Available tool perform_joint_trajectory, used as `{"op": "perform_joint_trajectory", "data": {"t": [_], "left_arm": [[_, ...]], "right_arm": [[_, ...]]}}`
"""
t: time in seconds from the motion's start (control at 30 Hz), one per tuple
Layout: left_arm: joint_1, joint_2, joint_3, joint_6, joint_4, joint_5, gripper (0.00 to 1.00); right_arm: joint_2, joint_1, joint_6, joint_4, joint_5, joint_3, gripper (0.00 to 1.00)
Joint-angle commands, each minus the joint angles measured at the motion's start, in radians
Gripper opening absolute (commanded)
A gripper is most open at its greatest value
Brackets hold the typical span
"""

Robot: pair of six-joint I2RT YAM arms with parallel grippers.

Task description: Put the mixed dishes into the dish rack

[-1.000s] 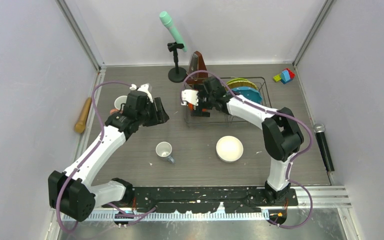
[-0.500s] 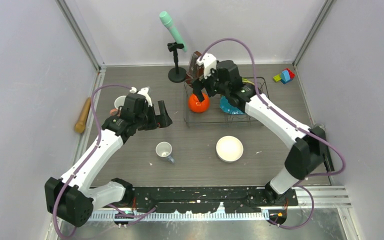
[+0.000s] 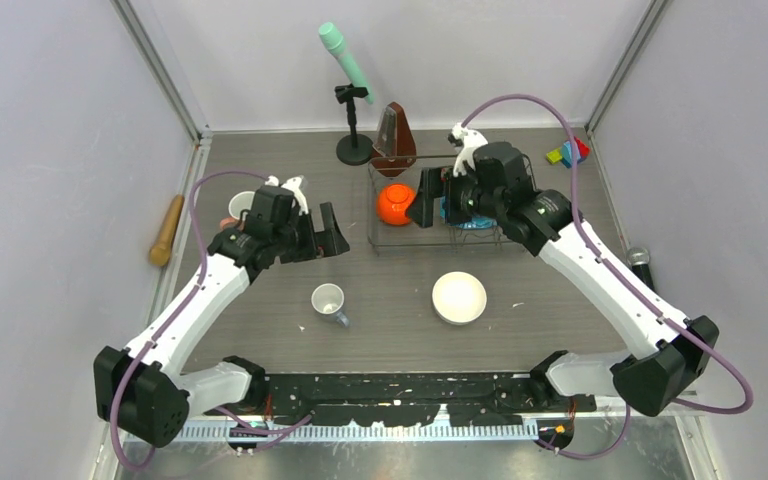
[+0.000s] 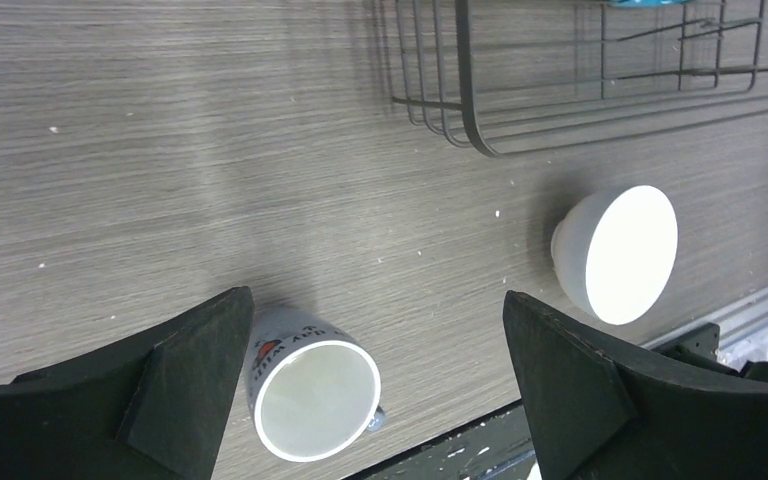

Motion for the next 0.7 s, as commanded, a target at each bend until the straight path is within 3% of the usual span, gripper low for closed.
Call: {"op": "perform_joint_trajectory", "data": {"t": [0.0,0.13,0.27,0.4,0.67], "left_arm": [[0.003,-0.039,-0.025,0.016,0.085,0.079,0.99],[0.003,-0.048,-0.043,0.011,0.119,0.082,0.98],[0.003,-0.052,-0.068,-0.018,0.163,0.103,0.96],[0.003,-0.045,-0.075,-0.03,0.183,0.134,0.96],[0.003,-0.053,-0.076,-0.026,0.184,0.135,0.95]], "right_arm": [[-0.022,0.076,0.069,-0.261,0.128,-0.026,1.0],[0.004,0.208,0.135,-0.377,0.322,-0.061,0.96],[-0.001,0.27,0.23,-0.396,0.411,-0.138,0.88],[-0.028,0.292,0.288,-0.31,0.392,-0.235,0.78],[0.075,0.353,0.326,-0.184,0.377,-0.321,0.7]]}}
